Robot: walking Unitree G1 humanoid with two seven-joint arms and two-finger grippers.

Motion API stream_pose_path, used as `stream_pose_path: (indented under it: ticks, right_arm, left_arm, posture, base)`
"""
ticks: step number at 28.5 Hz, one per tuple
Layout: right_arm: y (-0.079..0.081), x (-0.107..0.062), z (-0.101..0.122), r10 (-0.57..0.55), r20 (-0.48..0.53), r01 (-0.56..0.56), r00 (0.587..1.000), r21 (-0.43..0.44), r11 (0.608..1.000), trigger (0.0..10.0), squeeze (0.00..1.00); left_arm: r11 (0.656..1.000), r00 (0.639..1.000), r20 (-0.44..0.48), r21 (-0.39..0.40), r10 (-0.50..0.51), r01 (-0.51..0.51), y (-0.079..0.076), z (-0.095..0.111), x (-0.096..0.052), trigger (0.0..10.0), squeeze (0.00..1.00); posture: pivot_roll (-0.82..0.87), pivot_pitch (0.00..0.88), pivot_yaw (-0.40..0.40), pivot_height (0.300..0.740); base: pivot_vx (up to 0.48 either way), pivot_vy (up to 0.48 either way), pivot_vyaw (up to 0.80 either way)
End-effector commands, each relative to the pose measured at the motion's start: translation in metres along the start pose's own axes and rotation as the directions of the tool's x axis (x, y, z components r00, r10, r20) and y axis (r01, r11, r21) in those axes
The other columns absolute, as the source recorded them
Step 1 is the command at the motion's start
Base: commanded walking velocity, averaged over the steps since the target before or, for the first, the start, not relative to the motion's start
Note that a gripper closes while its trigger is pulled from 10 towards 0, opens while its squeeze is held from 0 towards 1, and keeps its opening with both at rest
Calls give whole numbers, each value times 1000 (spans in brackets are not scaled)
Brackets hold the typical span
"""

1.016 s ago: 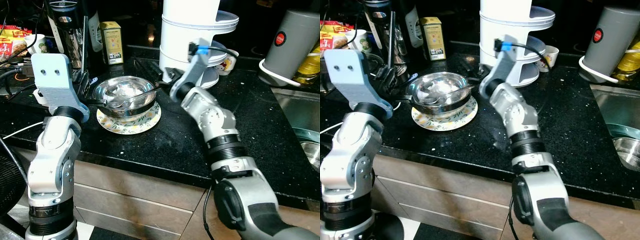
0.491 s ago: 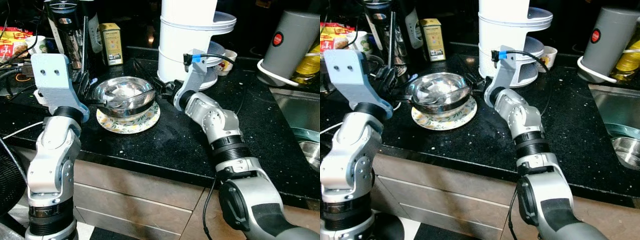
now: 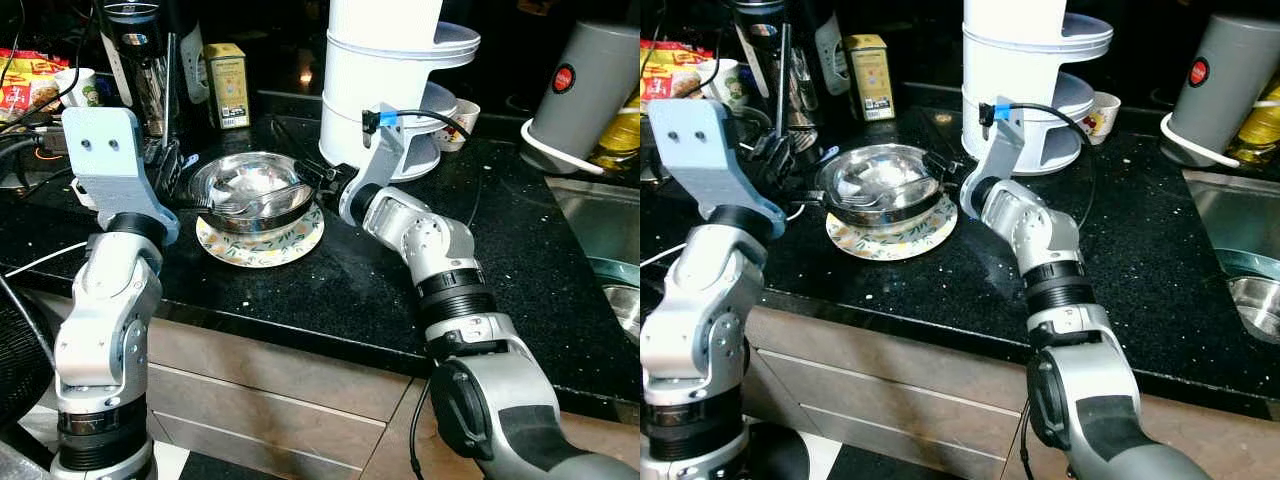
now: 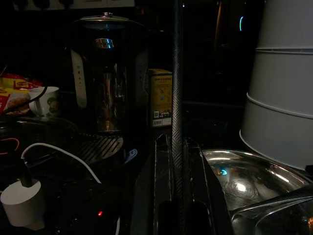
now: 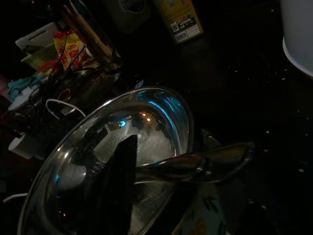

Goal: Kitchen organization

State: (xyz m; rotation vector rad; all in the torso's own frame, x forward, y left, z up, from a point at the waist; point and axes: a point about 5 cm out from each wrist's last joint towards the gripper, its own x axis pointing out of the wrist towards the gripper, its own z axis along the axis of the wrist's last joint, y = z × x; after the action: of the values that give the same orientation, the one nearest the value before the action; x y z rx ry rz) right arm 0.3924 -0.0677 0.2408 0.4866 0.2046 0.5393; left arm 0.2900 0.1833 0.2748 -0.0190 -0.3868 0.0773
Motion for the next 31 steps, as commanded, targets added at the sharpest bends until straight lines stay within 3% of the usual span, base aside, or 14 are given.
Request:
stream_pose_path:
  ticks: [1, 9, 18, 24, 28, 31]
  right_arm:
    - [4, 2, 4, 15, 1, -15, 1000, 22, 1000, 0, 0]
    - [4, 0, 12, 29, 59, -32, 998, 37, 999, 0, 0]
    - [18, -3, 26, 130, 153, -137, 980, 37, 990, 0, 0]
    - [21, -4, 29, 150, 166, -148, 975, -22, 989, 0, 0]
    - [29, -7, 32, 220, 194, -217, 956, -35, 976, 0, 0]
    - [31, -7, 30, 242, 155, -226, 958, -113, 967, 392, 0]
  left_arm:
    - [1000, 1000, -18, -5, 5, -5, 1, -3, 0, 10000, 0]
    - [1000, 1000, -20, -9, 6, -6, 1, -4, 0, 10000, 0]
    - [1000, 1000, -22, -10, 5, -5, 0, -4, 0, 10000, 0]
    - [1000, 1000, -24, -11, 2, -2, -1, -4, 0, 10000, 0]
    - [1000, 1000, -23, -12, 0, -1, -1, -4, 0, 10000, 0]
    - [1000, 1000, -25, -12, 1, -2, -1, -5, 0, 10000, 0]
  posture:
    - [84, 0, -47, 740]
    - [83, 0, -46, 740]
    - [85, 0, -46, 740]
    - [83, 0, -46, 740]
    - [84, 0, -46, 740]
    - [83, 0, -46, 740]
  base:
    - [0, 0, 0]
    - [0, 0, 0]
    - [0, 0, 0]
    - [0, 0, 0]
    - [0, 0, 0]
    - [0, 0, 0]
